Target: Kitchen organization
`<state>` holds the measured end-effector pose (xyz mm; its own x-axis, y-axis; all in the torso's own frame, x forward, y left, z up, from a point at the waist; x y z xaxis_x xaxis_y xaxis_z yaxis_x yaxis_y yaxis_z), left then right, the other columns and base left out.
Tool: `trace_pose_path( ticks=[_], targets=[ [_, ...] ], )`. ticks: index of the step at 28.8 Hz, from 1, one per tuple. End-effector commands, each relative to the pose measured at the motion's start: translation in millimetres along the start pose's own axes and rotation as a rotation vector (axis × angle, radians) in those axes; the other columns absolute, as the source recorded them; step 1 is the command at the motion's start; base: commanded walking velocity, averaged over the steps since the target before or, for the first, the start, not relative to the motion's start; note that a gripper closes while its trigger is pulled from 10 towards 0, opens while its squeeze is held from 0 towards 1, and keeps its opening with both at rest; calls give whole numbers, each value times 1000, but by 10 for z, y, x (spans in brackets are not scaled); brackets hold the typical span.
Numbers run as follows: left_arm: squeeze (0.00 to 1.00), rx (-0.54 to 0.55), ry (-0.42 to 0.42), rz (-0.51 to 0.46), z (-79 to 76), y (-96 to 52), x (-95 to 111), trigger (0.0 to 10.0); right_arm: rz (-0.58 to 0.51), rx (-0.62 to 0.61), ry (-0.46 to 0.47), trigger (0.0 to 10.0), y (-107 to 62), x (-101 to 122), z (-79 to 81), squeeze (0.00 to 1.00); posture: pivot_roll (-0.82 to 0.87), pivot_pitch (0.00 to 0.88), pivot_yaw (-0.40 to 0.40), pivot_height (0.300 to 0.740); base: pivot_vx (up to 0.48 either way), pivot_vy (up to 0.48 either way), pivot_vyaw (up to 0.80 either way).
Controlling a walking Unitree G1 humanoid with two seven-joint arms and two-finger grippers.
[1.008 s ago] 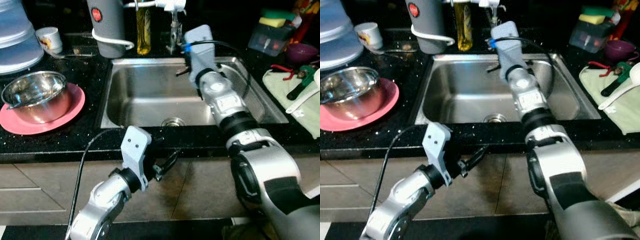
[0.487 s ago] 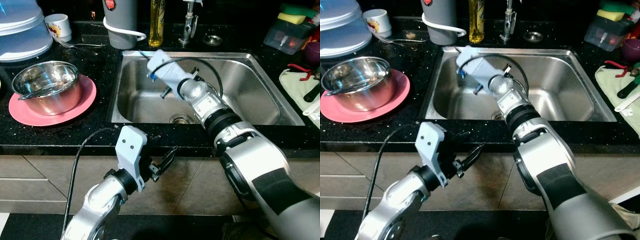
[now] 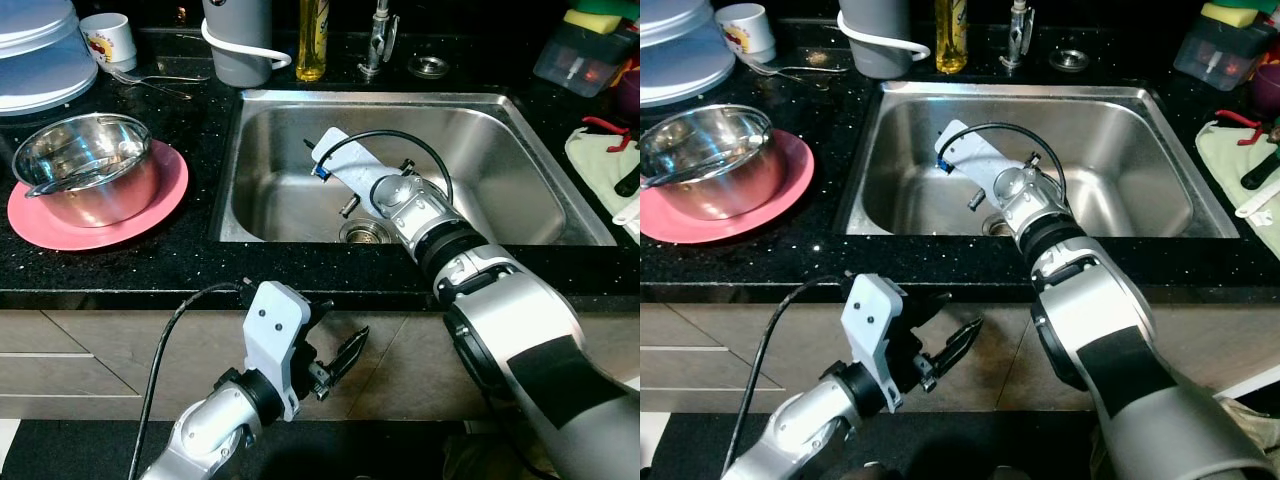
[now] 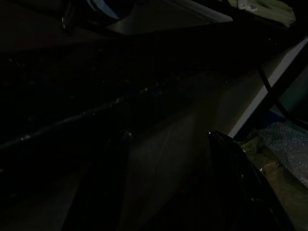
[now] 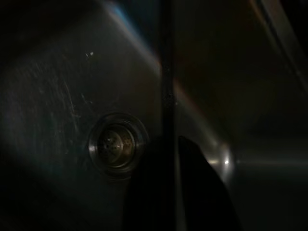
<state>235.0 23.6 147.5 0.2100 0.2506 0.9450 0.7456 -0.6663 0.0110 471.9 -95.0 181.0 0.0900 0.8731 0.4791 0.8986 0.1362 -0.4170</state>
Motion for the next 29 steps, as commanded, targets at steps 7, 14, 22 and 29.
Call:
trace_pose_path(
  ticks=[7,14,22,29],
  targets=[
    [0,42,14,14,80,-22,-39,10000,-108,-20,247,10000,-22,111,-107,1000,80,83,-59,740,0,0,0],
    [0,74,18,0,170,-8,-27,10000,-391,-97,605,10000,-165,420,-467,0,73,68,-54,740,0,0,0],
    [0,105,33,-14,279,34,-9,10000,-748,-13,997,10000,-415,514,-690,0,61,46,-47,740,0,0,0],
    [0,116,62,-33,337,78,54,10000,-930,55,953,10000,-604,679,-506,0,57,27,-43,740,0,0,341]
  ],
)
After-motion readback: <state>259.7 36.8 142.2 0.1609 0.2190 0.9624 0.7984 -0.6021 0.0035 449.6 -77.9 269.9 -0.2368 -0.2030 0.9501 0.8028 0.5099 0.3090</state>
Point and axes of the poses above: a point about 5 cm out from each wrist's last joint towards the gripper, its own y axis pointing out of the wrist towards the gripper, its own x axis along the axis of the wrist's last joint, z = x × y, the point moved 6 cm from there along y, pointing out of the wrist towards the gripper, and after that the axes turned 13 degrees about -y, right-handed, at the moved point
